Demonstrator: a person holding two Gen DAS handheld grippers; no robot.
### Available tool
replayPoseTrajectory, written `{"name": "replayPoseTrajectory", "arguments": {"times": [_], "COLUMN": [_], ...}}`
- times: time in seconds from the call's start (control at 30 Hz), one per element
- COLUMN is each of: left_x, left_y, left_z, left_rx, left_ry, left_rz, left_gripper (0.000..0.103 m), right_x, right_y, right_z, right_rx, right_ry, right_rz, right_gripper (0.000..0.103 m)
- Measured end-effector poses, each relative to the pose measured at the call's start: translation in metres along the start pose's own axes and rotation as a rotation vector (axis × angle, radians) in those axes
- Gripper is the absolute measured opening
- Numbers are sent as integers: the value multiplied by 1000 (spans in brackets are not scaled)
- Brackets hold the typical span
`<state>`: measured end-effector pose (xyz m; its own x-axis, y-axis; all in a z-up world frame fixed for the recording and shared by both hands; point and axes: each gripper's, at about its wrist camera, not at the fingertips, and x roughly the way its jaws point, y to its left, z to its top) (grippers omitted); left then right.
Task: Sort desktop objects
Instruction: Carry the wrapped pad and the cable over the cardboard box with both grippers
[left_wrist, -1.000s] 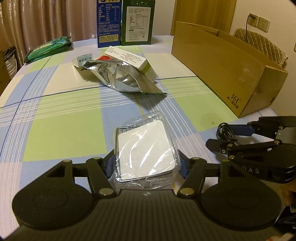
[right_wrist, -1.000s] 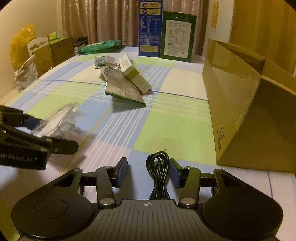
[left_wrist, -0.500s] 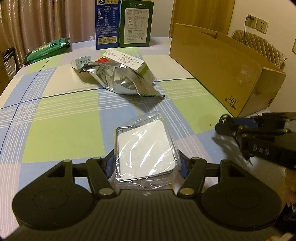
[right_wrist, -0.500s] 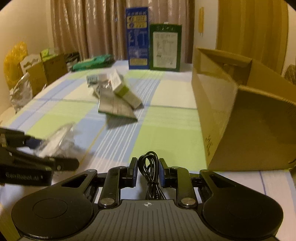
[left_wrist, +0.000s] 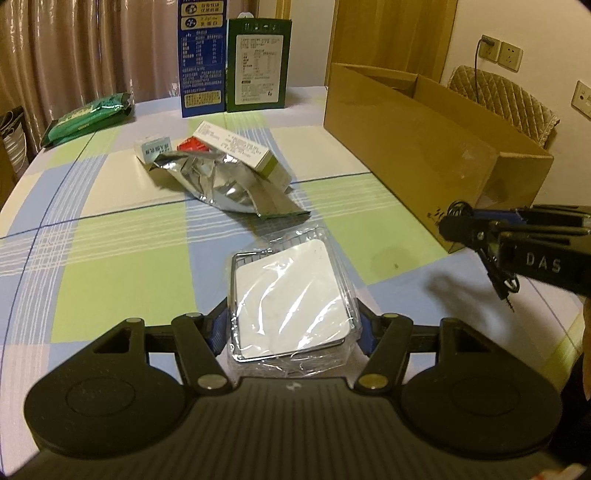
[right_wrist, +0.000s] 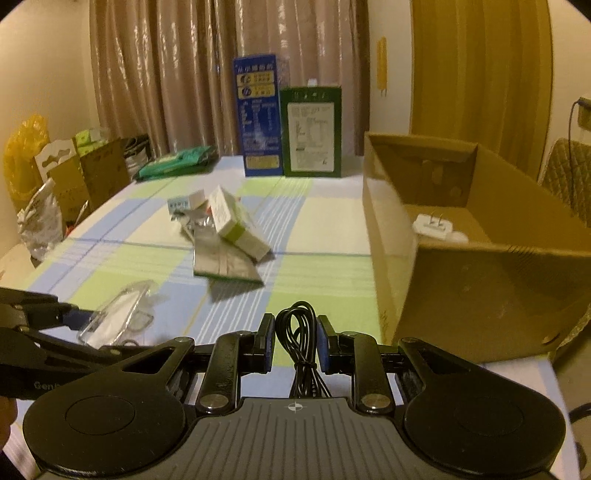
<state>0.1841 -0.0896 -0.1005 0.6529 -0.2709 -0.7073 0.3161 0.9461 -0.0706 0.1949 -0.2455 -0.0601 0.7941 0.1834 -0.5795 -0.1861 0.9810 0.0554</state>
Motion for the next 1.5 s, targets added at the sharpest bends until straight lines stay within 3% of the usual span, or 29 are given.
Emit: {"name": "replayPoseTrajectory", "arguments": {"times": [0.5, 0.93, 1.3, 1.5], "left_x": [-44, -54, -25, 4], "left_y": [-44, -95, -138, -154], "left_z": [29, 73, 133, 163], "left_rx": [25, 58, 69, 69], "left_ry": [-40, -78, -104, -103], "left_rz": [-42, -121, -204, -228], "left_gripper": [60, 60, 60, 60], "right_x": [-65, -96, -88, -65], "right_y": [-19, -80, -155, -180], "right_z": [29, 58, 103, 126], "right_rx": [56, 117, 241, 242], "right_ry": [-114, -182, -196, -190], "right_rz": [-29, -102, -82, -76], "right_gripper": [20, 20, 20, 20]}}
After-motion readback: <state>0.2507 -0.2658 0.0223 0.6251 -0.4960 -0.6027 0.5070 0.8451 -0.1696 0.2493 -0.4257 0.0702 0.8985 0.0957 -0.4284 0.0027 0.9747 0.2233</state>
